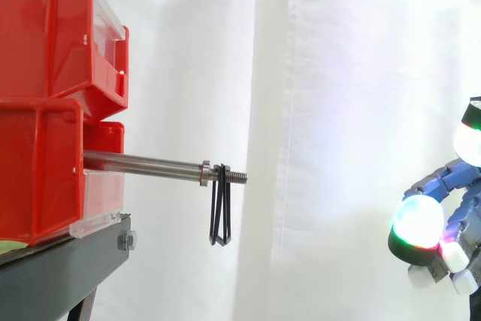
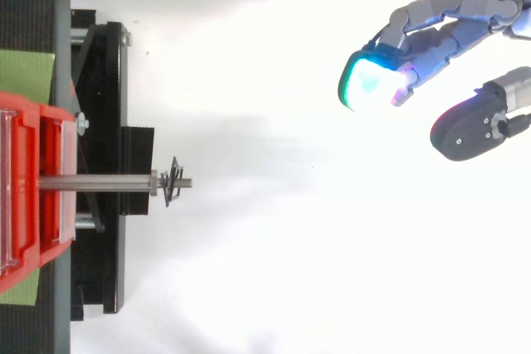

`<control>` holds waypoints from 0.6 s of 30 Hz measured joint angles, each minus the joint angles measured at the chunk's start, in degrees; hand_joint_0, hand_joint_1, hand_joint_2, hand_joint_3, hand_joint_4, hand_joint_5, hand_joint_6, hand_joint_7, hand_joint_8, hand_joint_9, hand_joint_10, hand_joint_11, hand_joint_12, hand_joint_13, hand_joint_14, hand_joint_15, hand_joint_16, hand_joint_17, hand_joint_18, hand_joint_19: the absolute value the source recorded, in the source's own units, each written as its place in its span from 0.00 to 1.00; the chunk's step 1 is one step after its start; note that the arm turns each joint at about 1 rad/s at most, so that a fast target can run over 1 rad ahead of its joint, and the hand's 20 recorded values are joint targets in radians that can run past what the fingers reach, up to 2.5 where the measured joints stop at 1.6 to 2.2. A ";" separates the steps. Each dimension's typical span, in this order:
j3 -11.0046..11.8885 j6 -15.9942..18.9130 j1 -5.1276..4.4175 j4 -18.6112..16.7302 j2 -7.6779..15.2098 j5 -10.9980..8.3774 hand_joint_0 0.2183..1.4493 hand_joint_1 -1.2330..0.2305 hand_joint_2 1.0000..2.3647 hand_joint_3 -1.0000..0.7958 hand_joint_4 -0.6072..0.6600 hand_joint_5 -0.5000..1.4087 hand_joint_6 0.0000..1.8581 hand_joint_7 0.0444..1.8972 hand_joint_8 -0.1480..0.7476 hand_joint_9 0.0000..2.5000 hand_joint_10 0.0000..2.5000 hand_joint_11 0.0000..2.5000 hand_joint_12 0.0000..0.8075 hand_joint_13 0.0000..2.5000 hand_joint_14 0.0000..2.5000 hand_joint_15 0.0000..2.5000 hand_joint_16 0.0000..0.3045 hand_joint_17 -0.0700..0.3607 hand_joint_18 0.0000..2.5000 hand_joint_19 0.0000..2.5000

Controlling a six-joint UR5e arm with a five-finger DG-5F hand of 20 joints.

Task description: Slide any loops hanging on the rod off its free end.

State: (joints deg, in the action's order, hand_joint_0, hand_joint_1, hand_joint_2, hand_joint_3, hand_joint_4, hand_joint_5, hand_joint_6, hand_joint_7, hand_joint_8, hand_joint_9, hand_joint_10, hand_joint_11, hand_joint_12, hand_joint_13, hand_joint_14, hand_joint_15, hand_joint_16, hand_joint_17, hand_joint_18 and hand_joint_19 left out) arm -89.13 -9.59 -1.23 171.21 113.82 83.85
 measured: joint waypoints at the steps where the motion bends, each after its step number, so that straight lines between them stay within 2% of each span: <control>1: 0.00 0.00 0.00 0.00 0.00 0.00 0.30 0.45 0.00 0.30 0.69 0.17 0.27 0.45 0.45 0.28 0.00 0.07 0.31 0.20 0.00 0.01 0.12 0.36 0.21 0.14; 8: -0.01 0.01 0.01 0.00 0.00 0.00 0.30 0.44 0.00 0.30 0.70 0.18 0.27 0.45 0.46 0.33 0.00 0.08 0.33 0.26 0.00 0.03 0.13 0.37 0.25 0.15; 18: 0.00 -0.01 0.02 0.00 -0.01 0.00 0.30 0.44 0.00 0.30 0.71 0.18 0.27 0.46 0.47 0.37 0.00 0.10 0.33 0.29 0.00 0.04 0.13 0.37 0.27 0.15</control>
State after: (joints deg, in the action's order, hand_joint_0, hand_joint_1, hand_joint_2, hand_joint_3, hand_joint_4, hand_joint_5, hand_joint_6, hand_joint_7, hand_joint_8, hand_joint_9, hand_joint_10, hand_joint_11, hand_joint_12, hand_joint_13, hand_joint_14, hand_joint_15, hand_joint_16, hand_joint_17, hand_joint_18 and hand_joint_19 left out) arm -89.13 -9.59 -1.21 171.21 113.82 83.85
